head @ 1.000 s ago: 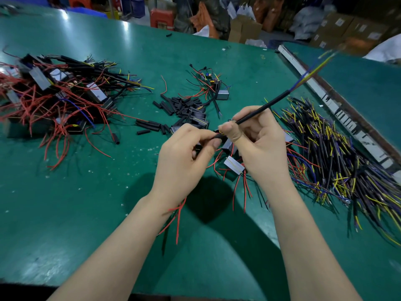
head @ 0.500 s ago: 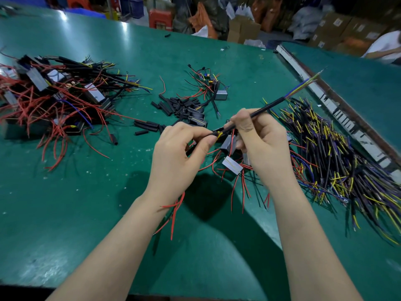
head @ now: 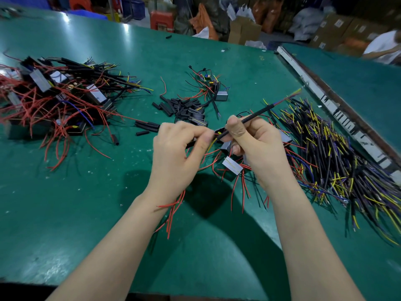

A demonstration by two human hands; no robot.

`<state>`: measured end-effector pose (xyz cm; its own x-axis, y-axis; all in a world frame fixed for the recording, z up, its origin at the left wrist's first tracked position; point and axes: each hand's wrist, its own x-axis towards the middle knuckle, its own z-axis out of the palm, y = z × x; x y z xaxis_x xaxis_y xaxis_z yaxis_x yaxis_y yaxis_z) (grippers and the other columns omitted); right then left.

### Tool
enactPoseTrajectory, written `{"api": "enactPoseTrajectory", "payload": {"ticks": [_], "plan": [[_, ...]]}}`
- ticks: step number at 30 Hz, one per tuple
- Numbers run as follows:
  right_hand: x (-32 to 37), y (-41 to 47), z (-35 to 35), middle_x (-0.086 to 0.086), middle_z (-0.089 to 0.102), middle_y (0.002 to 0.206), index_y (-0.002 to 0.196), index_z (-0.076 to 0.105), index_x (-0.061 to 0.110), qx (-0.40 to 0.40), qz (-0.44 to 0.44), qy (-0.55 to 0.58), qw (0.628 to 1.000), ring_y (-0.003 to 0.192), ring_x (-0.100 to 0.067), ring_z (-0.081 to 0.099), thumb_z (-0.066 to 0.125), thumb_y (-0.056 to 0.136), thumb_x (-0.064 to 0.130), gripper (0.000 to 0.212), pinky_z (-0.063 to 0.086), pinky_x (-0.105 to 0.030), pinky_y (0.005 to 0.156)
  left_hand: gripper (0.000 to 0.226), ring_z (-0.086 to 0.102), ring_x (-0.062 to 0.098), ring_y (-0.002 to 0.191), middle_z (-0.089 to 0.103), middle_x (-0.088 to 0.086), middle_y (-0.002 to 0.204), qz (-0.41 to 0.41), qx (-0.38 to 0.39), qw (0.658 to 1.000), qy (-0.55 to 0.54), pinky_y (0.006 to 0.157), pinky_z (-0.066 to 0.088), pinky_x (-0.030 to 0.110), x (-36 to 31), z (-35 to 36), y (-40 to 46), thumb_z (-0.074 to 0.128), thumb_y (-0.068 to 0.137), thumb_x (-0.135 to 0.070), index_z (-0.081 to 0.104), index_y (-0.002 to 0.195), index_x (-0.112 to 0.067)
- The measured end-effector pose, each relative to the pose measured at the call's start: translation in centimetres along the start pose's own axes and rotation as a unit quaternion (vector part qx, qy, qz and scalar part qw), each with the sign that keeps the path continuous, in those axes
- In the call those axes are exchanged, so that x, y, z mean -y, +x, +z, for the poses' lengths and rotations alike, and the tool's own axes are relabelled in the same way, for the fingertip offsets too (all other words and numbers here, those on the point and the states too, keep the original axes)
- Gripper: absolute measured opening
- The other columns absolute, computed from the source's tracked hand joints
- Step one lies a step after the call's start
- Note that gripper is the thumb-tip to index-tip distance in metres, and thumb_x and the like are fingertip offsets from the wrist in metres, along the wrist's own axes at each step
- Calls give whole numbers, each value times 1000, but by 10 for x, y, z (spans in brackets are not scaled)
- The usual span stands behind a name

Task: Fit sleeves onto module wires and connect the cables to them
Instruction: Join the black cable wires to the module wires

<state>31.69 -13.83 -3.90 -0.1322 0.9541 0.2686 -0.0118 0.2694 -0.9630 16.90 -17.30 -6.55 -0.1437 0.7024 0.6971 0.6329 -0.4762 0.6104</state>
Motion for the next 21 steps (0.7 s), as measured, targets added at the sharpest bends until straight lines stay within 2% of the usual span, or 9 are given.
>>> {"api": "enactPoseTrajectory", "payload": {"ticks": [2, 5, 7, 9, 11, 14, 17, 19, 21], "plan": [[-1, 0, 0, 5, 66, 60, 76, 57, 17, -11, 8, 18, 1000, 45, -3, 48, 65, 74, 49, 33, 42, -13, 49, 25, 53, 16, 94, 62, -5, 100, -47, -59, 997, 10, 87, 35, 28, 3, -2, 3, 49, 95, -32, 67, 104, -18], [-1, 1, 1, 6, 63, 55, 74, 51, 16, -34, 4, 15, 999, 43, -3, 48, 64, 74, 50, 37, 41, -13, 49, 27, 52, 11, 99, 57, -2, 108, -224, -110, 965, -75, 96, 39, 27, 15, -5, 10, 49, 96, -28, 57, 118, -14], [-2, 2, 1, 7, 61, 53, 73, 48, 16, -49, -3, 2, 999, 43, -3, 47, 63, 74, 51, 39, 41, -13, 50, 24, 58, 10, 93, 63, -1, 105, -360, -65, 909, -198, 84, 44, 19, 19, -4, 14, 50, 97, -27, 58, 116, -14], [-3, 1, 1, 8, 58, 50, 71, 46, 16, -63, -12, -6, 998, 44, -3, 46, 64, 73, 53, 41, 40, -13, 51, 14, 61, 2, 80, 70, -6, 91, -406, -22, 873, -271, 68, 43, 15, 19, -3, 15, 53, 95, -26, 66, 98, -21], [-5, 1, 1, 9, 56, 49, 70, 46, 17, -82, -23, -7, 996, 44, -3, 45, 65, 72, 56, 43, 40, -14, 51, 11, 62, -1, 79, 71, -9, 84, -355, -23, 896, -266, 69, 44, 11, 16, -4, 13, 60, 92, -19, 68, 88, -25], [-7, 1, 1, 8, 51, 48, 68, 46, 20, -117, -42, -30, 992, 45, -6, 44, 65, 69, 62, 47, 39, -19, 52, 15, 62, 2, 84, 69, -11, 89, -234, -29, 950, -203, 80, 45, 12, 13, -5, 8, 63, 90, -14, 66, 92, -29], [-7, 1, 3, 9, 48, 45, 66, 47, 20, -146, -55, -30, 987, 43, -4, 43, 67, 71, 57, 42, 38, -17, 49, 13, 56, -3, 85, 64, -12, 91, -96, -17, 989, -114, 80, 41, 11, 7, -5, 4, 63, 89, -14, 67, 97, -25], [-7, 0, 4, 10, 48, 43, 65, 46, 19, -160, -69, -30, 984, 43, -2, 42, 67, 74, 52, 39, 36, -15, 49, 12, 53, 4, 87, 63, -8, 92, 6, 3, 999, -34, 82, 42, 23, 5, -3, 1, 63, 88, -13, 70, 97, -15], [-7, 0, 4, 11, 48, 42, 64, 45, 18, -168, -83, -37, 982, 42, 1, 42, 68, 79, 45, 38, 36, -12, 50, 13, 52, 12, 88, 64, -1, 92, 52, 24, 998, 6, 81, 43, 34, 5, 0, -2, 64, 87, -16, 71, 97, -11]]}}
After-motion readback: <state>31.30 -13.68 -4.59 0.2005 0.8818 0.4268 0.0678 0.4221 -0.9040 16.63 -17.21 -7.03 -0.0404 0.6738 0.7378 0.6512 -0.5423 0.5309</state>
